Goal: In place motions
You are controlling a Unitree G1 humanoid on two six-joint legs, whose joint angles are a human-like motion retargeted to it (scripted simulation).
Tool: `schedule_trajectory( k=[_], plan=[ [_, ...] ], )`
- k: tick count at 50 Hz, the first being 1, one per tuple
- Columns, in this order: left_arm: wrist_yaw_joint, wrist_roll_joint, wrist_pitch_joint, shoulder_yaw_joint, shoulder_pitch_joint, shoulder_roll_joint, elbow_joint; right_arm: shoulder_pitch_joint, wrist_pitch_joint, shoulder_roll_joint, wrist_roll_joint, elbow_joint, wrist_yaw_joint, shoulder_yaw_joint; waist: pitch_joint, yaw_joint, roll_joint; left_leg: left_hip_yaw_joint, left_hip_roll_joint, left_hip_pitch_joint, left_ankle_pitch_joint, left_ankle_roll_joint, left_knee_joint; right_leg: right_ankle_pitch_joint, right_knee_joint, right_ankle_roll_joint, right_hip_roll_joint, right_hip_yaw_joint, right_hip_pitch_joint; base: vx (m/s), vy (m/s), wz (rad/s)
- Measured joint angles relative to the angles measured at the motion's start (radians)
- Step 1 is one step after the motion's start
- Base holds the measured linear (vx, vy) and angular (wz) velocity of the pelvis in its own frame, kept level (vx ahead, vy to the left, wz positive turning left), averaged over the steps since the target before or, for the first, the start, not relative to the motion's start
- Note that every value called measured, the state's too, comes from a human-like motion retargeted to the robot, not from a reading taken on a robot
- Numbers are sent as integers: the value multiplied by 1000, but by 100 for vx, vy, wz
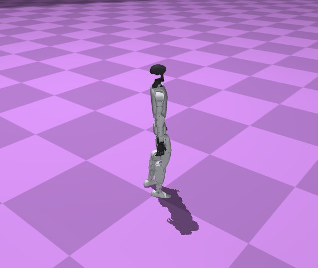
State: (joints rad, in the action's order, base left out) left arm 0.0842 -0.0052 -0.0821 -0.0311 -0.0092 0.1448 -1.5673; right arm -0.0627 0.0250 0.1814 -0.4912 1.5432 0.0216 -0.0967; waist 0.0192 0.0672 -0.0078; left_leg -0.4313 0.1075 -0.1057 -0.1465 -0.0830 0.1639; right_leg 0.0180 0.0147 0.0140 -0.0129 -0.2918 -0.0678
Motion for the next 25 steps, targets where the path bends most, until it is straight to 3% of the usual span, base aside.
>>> schedule_trajectory(
  k=[7, 12, 18, 25],
  plan=[
    [32, -89, 37, 118, 133, 7, -68, 129, -32, -42, 47, 33, -14, 81, -50, -39, -36, 53, 68, 122, 166, 13, 321, -4, 0, 24, -42, 14, -23, -17, -15, -7],
    [42, -75, 47, 141, 223, -6, -105, 227, -31, -82, 94, -29, 52, 109, -86, -100, -53, 123, 116, 318, 280, 139, 670, -5, -3, 40, -67, -1, -39, -14, -10, 12],
    [119, 13, 59, 123, 288, -35, -133, 357, -31, -126, 178, -132, 118, 72, -133, -186, -32, 128, 182, 532, 196, 177, 1032, -5, -5, 67, -56, -21, -53, -14, -4, 9],
    [122, 46, 75, 142, 320, -62, -133, 446, -12, -146, 165, -219, 151, 78, -131, -250, -12, 130, 200, 662, 168, 168, 1196, -11, -6, 87, -50, -33, -54, -1, 0, 1]
  ],
)
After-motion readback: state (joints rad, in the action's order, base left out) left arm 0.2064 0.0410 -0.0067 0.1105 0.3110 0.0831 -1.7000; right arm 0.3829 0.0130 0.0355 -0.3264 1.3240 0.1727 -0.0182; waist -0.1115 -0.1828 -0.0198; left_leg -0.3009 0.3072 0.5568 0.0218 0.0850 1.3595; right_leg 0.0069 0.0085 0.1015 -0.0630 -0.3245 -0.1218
